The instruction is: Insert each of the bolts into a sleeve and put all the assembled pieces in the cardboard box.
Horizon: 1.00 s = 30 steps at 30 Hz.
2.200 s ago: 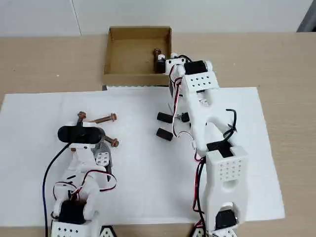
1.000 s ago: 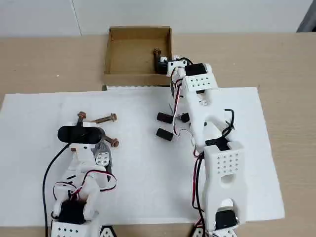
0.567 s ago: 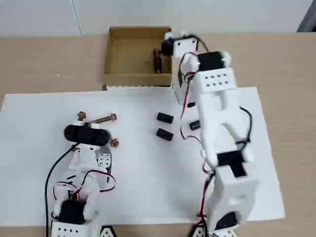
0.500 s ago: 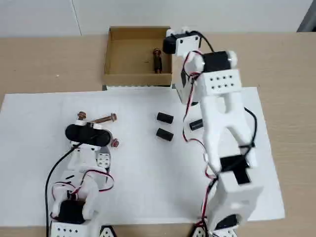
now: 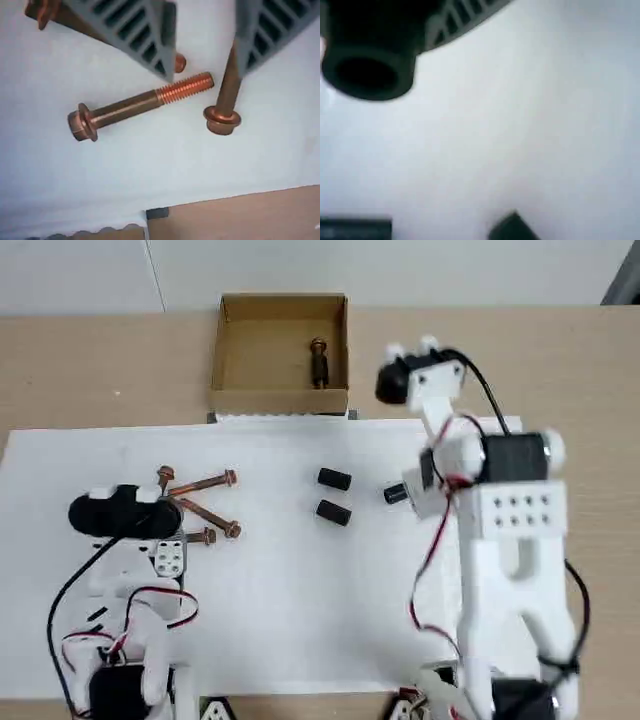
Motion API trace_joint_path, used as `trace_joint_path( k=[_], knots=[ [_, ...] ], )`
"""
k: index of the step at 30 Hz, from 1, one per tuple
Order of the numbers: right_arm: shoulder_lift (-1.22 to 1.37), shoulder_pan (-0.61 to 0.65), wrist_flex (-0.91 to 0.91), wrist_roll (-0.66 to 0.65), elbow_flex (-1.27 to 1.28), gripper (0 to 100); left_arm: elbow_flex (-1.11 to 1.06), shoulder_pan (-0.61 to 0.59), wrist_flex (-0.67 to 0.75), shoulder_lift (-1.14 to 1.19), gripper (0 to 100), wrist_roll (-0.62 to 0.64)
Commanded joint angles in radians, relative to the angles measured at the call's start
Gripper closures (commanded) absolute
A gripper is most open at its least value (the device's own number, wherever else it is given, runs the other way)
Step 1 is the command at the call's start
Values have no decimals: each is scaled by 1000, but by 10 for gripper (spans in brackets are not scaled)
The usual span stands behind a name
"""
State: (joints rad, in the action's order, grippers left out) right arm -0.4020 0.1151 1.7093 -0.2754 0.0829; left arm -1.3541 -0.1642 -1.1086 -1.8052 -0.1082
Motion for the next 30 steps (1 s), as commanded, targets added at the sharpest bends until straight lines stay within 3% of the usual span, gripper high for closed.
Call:
trace_joint_path(
  k=[1,7,14,19,30],
  knots=[
    [-128,-45,-19,-21,123,995,110,-5,-31,81,917,-6],
    [-251,-101,-59,-37,288,995,375,-5,-63,422,917,-2],
    [-334,-113,-87,-107,402,995,671,-6,-198,848,915,-8],
    [-366,-153,-137,-109,470,995,816,-6,-259,1126,917,-103],
    [-400,-239,-323,-157,684,995,1237,-6,-448,1695,918,-110]
  ],
)
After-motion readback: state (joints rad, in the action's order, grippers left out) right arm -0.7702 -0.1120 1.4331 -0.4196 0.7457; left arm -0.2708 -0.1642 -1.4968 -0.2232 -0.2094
